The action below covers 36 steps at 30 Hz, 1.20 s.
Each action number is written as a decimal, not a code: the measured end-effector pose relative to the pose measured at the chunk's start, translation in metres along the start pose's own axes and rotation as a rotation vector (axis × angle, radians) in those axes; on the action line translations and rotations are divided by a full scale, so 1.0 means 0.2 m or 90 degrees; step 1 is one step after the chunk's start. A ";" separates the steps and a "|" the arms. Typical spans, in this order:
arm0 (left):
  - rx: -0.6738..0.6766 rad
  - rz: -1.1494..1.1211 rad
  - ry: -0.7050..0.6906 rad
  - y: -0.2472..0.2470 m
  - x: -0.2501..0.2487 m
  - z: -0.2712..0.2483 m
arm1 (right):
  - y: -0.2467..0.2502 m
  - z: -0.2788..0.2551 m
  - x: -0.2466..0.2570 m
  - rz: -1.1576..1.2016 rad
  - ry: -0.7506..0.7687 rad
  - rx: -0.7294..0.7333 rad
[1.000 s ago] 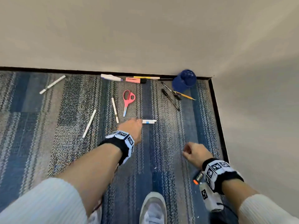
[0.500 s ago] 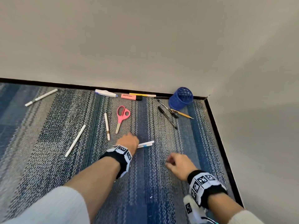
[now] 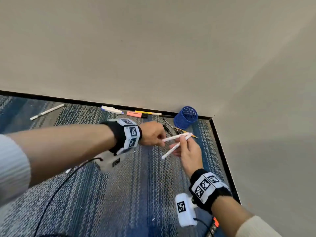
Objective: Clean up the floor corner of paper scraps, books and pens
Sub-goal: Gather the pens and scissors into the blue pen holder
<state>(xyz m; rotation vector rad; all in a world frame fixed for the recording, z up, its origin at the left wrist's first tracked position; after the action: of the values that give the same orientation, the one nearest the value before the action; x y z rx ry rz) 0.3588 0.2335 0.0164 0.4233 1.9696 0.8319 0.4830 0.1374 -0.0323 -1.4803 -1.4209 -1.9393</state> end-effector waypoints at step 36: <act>-0.165 0.024 0.323 -0.32 0.94 -0.72 | -0.47 -0.27 0.40 -0.738 0.488 0.383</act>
<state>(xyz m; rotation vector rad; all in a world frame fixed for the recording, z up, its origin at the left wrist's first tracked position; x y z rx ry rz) 0.1404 0.2433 -0.0971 0.0979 2.2713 1.2971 0.3523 0.1599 -0.0106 0.4929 -2.2935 -1.8646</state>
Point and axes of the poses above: each hand's wrist, its own z-axis towards the middle knuckle, its own y-axis out of the back of the hand, x = y × z, the point moved 6 cm from there along z, towards the middle knuckle, and after that the axes turned 6 degrees about -z, right-handed, at the moved point
